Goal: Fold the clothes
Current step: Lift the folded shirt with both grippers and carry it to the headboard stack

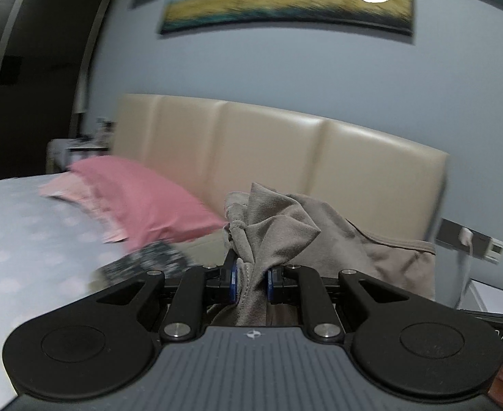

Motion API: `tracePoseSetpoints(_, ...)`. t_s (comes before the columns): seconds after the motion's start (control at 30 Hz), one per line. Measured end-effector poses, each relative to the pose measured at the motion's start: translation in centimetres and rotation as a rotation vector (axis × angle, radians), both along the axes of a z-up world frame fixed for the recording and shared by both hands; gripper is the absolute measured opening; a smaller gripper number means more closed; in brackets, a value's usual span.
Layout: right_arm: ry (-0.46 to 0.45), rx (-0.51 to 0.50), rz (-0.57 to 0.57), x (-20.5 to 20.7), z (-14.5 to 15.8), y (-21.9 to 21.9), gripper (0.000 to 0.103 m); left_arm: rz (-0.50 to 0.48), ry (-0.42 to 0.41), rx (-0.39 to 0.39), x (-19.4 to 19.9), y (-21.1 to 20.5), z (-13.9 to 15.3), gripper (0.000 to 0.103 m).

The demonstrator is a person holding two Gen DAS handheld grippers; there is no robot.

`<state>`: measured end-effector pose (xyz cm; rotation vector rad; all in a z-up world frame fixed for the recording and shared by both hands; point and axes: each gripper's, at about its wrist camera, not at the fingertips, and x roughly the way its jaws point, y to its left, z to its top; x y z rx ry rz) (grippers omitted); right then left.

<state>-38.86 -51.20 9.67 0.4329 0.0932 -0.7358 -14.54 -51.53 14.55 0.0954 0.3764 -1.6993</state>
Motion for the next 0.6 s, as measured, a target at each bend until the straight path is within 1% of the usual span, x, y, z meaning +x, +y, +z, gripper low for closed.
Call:
tracePoseSetpoints(0.07,0.004,0.000,-0.058,-1.2,0.4,-1.6,0.010,-0.050,-0.019,0.008,-1.7,-2.3,-0.2,0.013)
tracePoseSetpoints(0.17,0.026,0.007,-0.135,-2.4,0.5,-3.8,0.010,-0.122,-0.041,0.028,-3.8,-6.0,-1.1,0.013)
tracePoseSetpoints(0.2,0.036,0.009,-0.161,-2.8,0.5,-4.5,0.010,-0.148,-0.042,0.040,-4.6,-7.6,-1.5,0.013)
tracePoseSetpoints(0.3,0.082,0.028,-0.237,-3.5,0.0,-7.1,0.010,-0.205,-0.083,0.059,-6.8,-10.4,-2.5,0.013)
tracePoseSetpoints(0.43,0.132,0.066,-0.320,-3.5,-1.1,-10.9,0.010,-0.255,-0.106,0.090,-8.9,-15.3,-3.8,0.013)
tracePoseSetpoints(0.6,0.187,0.106,-0.397,-3.4,-2.2,-15.3,0.010,-0.303,-0.137,0.133,-11.0,-20.6,-5.3,0.013)
